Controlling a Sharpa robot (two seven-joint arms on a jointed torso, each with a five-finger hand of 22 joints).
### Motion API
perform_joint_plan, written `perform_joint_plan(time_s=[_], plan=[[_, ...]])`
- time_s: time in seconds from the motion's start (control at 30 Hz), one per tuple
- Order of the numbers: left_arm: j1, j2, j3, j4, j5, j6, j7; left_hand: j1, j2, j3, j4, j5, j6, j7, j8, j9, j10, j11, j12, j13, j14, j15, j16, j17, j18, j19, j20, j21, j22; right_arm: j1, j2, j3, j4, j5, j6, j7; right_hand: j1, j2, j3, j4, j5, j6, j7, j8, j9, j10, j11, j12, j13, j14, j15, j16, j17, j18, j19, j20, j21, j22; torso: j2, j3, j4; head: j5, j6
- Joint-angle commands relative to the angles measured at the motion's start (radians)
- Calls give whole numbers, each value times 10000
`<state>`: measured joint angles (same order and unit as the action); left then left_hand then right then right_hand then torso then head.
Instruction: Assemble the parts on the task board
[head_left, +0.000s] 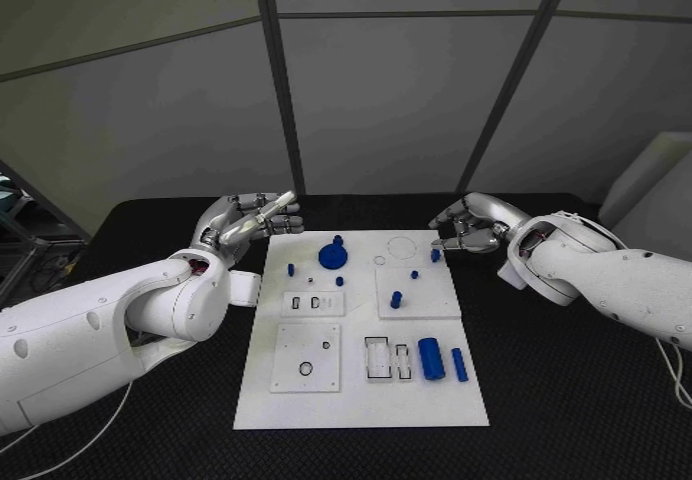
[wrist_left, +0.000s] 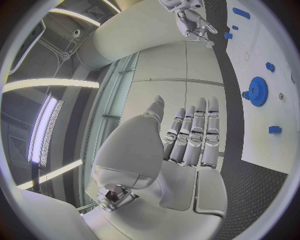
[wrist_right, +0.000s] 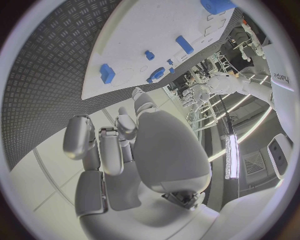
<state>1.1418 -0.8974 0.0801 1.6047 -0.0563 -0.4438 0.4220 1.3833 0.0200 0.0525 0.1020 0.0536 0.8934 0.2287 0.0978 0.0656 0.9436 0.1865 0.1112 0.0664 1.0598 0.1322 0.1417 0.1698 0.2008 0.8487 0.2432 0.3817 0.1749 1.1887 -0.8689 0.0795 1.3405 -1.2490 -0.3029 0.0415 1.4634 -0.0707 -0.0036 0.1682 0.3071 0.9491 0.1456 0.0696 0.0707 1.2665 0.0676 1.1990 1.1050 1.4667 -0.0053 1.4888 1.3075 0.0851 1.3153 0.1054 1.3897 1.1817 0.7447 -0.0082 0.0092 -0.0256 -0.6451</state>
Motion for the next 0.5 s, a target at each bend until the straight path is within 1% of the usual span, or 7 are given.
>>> perform_joint_plan(time_s=[0.03,0.1,0.17,0.2,0.27,0.37,0.5], plan=[[-6,35,7,-23,-58,150,81,34,60,-10,-63,9,-50,112,-57,-3,11,43,-31,-2,-5,80,-52,9,-200,-44,37,-3,-11,-33,26,0,-152,286,130,415,114,20,-18,-58,-37,-49,47,-23,1,21,-51,3,30,673,-53,-47,849,-31,-13,-40,-41,-9,12,-10,11,-88,13],[-15,53,7,-41,-58,155,81,34,60,-10,-63,9,-50,112,-57,-3,11,43,-31,-2,-5,80,-52,9,-200,-44,37,-3,-11,-56,80,0,-293,227,152,386,122,10,-31,-64,-40,-64,69,-26,-1,1,-33,-21,2,673,-43,-48,848,-32,-17,-37,-46,-16,19,3,4,-86,5],[-27,75,7,-56,-58,161,81,34,60,-10,-63,9,-50,112,-57,-3,11,43,-31,-2,-5,80,-52,9,-200,-44,37,-3,-11,-88,142,0,-426,178,189,353,150,-2,-61,-77,-42,-191,106,-60,-22,-31,3,-57,-35,674,-13,-49,852,-34,-17,-22,-49,-17,21,-15,18,-69,-24],[-34,84,7,-61,-58,164,80,34,60,-10,-64,9,-49,112,-56,-3,12,42,-31,-1,-4,80,-53,9,-200,-44,37,-3,-11,-107,169,0,-477,160,220,342,163,-5,-75,-83,-47,-269,116,-72,-33,-50,15,-77,-56,673,-1,-52,848,-34,-19,-12,-53,-22,29,-9,26,-70,-26],[-46,97,7,-72,-58,165,78,40,61,-11,-77,9,-34,104,-54,1,29,37,-25,2,1,78,-60,16,-199,-47,38,-4,-12,-139,225,0,-577,136,287,330,156,-2,-116,-72,-135,-392,127,-73,-41,-57,30,-82,-62,674,15,-50,856,-32,-24,5,-61,-29,24,-23,46,-76,-47],[-60,110,7,-84,-58,168,80,40,61,-11,-77,9,-34,104,-54,1,29,37,-25,2,1,78,-60,16,-199,-47,38,-4,-12,-198,286,0,-702,114,412,304,147,0,-141,-63,-220,-430,132,-65,-39,-56,36,-79,-59,677,22,-44,870,-31,-24,13,-64,-31,37,-9,63,-76,-74],[-67,112,8,-93,-58,164,84,40,61,-11,-77,9,-34,104,-54,1,29,37,-25,2,1,78,-60,16,-199,-47,38,-4,-12,-255,326,0,-758,85,528,262,142,-8,-169,-59,-273,-462,138,-59,-37,-67,42,-88,-70,680,27,-39,883,-31,-22,20,-64,-29,36,-17,38,-41,-122]])
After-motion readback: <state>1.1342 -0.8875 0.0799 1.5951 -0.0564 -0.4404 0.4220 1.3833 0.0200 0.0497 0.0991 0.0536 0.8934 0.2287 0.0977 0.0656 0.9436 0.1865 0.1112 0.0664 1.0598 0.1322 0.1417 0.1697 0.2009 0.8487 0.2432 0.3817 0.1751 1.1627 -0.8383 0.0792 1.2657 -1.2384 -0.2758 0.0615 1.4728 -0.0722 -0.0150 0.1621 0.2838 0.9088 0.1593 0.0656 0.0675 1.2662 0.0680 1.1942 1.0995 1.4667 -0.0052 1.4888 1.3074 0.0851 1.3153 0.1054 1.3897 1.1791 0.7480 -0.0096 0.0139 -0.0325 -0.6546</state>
